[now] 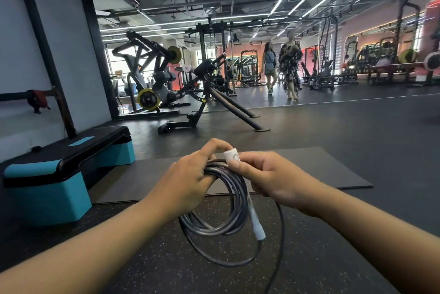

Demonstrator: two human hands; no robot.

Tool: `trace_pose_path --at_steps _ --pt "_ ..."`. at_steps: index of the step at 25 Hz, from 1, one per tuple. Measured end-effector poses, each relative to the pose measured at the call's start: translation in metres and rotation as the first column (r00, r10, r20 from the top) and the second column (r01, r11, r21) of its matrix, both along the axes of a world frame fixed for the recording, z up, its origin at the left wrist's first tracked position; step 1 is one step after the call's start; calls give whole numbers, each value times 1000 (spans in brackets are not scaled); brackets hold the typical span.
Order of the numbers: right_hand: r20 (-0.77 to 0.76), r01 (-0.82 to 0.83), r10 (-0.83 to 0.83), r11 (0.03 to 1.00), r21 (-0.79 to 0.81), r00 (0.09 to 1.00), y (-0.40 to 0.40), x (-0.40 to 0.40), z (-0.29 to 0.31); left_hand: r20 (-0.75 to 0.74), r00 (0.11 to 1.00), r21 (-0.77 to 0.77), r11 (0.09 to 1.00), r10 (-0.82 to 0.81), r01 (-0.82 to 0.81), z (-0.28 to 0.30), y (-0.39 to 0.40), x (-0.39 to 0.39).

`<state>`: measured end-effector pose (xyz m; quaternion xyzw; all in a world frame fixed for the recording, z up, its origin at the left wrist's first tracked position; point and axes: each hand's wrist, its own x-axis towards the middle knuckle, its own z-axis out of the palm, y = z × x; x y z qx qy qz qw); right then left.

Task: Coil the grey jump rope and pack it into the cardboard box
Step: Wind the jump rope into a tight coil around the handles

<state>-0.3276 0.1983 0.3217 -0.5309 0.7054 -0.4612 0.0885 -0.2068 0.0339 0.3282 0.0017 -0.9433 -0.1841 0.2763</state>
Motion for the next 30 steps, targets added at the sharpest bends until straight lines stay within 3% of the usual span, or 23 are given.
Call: trace_pose_path --at_steps 2,5,7,9,11,13,15,17,19,21,26,30 --pt "-96 56 -69 989 -136 993 -2 0 -10 32 999 37 999 23 -25 -1 1 -2" --pt "-159 270 -316 929 -253 935 -10 3 -23 102 994 76 996 45 -53 -2 14 -8" --pt "-238 335 -376 921 -198 895 -13 3 -23 132 991 132 990 33 -51 -4 22 -12" --pt "-271 238 -250 968 -75 930 -11 6 -12 96 995 203 979 -14 -6 -7 25 -11" --pt "-118 10 -7 1000 24 993 -5 10 -1 24 998 207 977 -53 47 -11 22 -8" --pt "54 -123 120 991 47 991 4 10 2 -3 998 168 984 -55 55 -14 20 -5" --pt "188 -91 89 996 4 978 7 6 -5 -4 999 163 986 -36 37 -15 21 -5" --pt "273 58 -39 996 -63 961 5 4 -12 7 999 187 982 -35 33 -13 24 -5" --pt "276 105 -68 987 -122 959 5 5 -15 38 997 173 983 -60 53 -10 25 -3" --pt "263 46 -4 987 -155 965 7 6 -14 83 995 90 995 -55 48 -8 23 0" --pt "312 -21 7 999 43 950 16 -1 -9 160 978 -110 987 133 -117 -7 13 2" --pt "205 0 -70 947 322 976 14 0 -3 48 943 -164 934 328 -316 -10 23 2"
